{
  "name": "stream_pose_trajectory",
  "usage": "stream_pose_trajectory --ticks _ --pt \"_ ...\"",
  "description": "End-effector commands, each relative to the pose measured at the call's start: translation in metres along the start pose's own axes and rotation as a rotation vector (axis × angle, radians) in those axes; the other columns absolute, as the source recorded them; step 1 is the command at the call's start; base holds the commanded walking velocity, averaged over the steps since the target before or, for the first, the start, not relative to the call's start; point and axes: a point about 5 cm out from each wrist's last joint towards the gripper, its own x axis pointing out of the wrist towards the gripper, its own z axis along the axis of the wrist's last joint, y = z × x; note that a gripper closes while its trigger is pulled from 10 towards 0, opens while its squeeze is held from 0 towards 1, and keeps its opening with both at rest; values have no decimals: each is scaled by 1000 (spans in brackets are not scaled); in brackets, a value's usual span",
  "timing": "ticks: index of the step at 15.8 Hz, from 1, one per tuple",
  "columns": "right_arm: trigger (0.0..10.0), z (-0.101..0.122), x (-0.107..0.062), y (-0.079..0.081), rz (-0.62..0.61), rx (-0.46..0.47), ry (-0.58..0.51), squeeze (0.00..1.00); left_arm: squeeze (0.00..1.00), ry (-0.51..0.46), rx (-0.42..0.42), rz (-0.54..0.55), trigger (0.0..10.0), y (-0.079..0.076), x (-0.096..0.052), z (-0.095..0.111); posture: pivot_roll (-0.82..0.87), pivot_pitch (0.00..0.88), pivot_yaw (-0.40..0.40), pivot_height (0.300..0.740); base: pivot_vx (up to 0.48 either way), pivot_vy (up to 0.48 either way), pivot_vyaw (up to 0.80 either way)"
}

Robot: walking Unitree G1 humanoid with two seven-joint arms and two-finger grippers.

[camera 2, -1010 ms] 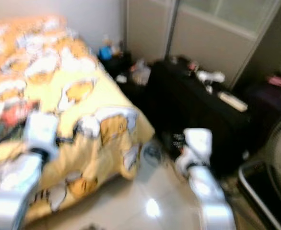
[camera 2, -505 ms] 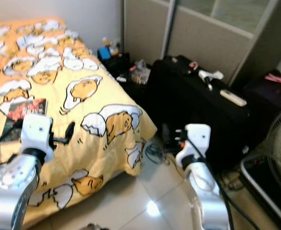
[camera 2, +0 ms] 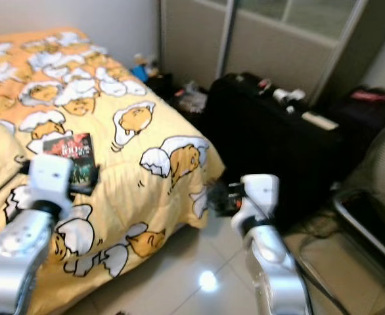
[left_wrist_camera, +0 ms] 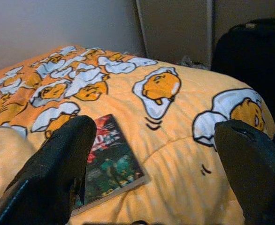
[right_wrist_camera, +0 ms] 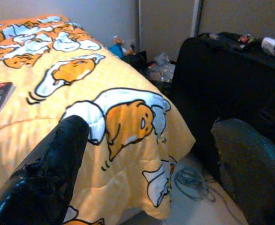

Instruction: Clean up the room

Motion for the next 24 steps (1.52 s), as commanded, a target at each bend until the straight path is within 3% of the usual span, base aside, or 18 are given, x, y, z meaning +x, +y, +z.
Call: stream_pose_trajectory --ticks 1,9,24 --pt "10000 0 -1 -7 -21 0 5 0 0 -21 -6 -28 10000 -6 2 4 -29 0 -14 740 0 319 0" --pt "10000 9 1 5 38 -55 -38 0 0 -24 -7 -49 10000 -8 2 4 -32 0 -19 740 0 322 0" --pt "10000 16 3 11 68 -69 -72 0 0 -43 5 -53 10000 -6 3 12 -25 0 -16 740 0 327 788"
